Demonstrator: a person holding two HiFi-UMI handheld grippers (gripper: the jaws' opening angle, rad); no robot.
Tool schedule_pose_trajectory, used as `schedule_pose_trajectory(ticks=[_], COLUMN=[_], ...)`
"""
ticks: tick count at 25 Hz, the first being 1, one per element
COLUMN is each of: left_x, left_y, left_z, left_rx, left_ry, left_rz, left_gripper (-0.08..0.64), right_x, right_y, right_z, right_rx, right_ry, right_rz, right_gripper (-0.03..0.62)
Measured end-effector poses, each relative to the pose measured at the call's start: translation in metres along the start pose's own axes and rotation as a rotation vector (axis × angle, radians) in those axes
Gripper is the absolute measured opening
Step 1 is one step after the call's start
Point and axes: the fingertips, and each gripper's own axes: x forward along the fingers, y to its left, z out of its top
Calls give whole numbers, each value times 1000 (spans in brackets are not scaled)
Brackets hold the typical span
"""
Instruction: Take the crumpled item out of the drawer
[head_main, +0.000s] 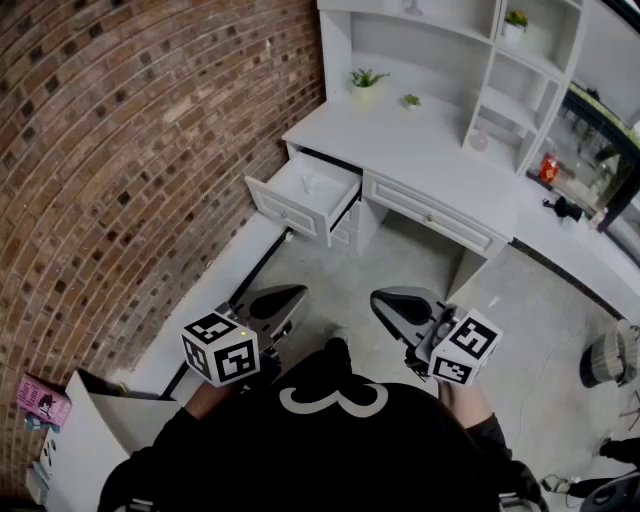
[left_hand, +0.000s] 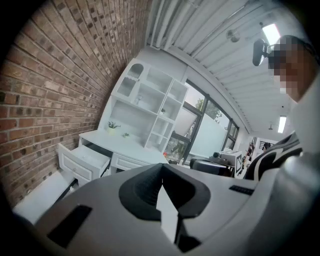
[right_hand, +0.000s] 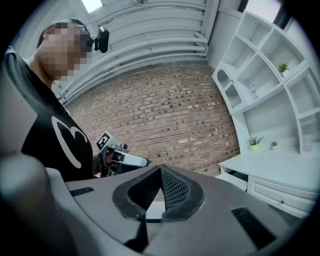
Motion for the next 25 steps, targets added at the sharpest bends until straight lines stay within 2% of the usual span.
schedule_pose_trajectory(ticks=[5, 11, 15, 18, 25], left_x=[-1, 2, 9, 18, 48], left_y=[-2, -2, -3, 0, 22], left_z=[0, 4, 0, -3, -6], left_rx=[9, 5, -7, -23, -53], left_ry=[-3, -12, 4, 15, 44], left_rz=[-8, -11, -19, -25, -31], left_gripper=[3, 3, 3, 2, 2], right_x=[-2, -5, -10, -14, -11], right_y=[0, -5, -12, -23, -58], right_z=[0, 10, 6, 6, -2], right_rx=[-16, 39, 24, 51, 89], right_ry=[9, -50, -43, -56, -56], right_rz=[-19, -32, -79, -92, -117], right_gripper=[9, 11, 11, 11, 141])
